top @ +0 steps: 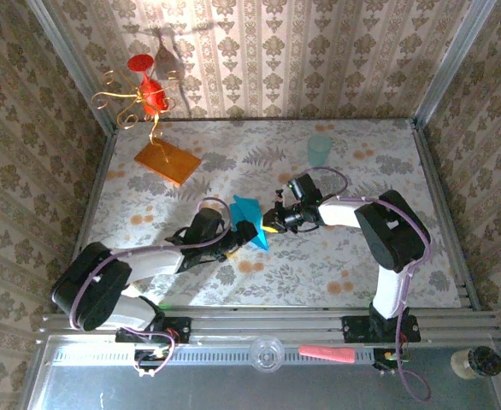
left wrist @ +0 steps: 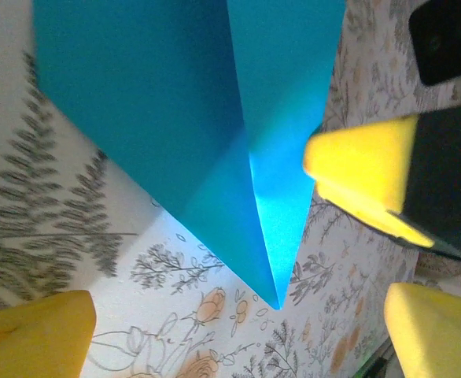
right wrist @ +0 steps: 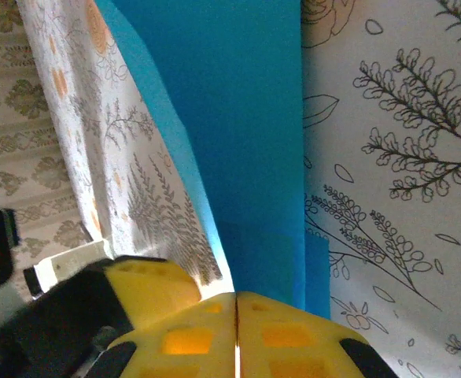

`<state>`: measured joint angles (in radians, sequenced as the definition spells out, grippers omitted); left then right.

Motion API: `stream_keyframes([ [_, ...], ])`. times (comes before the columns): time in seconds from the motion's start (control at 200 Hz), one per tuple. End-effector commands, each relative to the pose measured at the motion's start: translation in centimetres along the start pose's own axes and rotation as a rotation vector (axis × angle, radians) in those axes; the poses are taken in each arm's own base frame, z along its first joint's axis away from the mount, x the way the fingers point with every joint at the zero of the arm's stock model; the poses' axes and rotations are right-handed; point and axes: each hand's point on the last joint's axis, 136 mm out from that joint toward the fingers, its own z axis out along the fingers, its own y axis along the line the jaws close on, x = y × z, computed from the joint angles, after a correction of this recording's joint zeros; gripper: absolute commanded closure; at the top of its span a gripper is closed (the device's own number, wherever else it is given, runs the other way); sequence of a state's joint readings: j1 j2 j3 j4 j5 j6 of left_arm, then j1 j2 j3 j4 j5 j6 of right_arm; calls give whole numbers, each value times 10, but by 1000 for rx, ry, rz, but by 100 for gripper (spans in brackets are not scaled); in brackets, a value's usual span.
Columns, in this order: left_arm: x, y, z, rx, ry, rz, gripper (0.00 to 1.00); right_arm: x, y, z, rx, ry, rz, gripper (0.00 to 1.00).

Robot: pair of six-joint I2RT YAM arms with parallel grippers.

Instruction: Fold a paper plane with a square sheet of paper (pick it up from the middle)

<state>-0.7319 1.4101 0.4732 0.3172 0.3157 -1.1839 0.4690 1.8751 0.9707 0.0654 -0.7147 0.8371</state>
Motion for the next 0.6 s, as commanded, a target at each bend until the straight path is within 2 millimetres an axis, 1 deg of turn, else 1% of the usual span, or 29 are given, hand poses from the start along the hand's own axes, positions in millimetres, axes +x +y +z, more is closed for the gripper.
stream_keyframes([
  [0.0,-5,-17,9,54,-27,-34,6,0,14,-9,-52,1,29,89],
  [0.11,-1,-21,19,78,-13,-38,8,4,14,-15,-60,5,43,89],
  [0.24,0,-27,27,110,-8,-38,15,8,18,-22,-74,7,61,89],
  [0.405,0,-34,28,125,-17,-17,23,14,20,-27,-89,8,89,89],
  [0.595,0,-41,25,146,-34,-1,36,17,18,-27,-115,2,133,89],
])
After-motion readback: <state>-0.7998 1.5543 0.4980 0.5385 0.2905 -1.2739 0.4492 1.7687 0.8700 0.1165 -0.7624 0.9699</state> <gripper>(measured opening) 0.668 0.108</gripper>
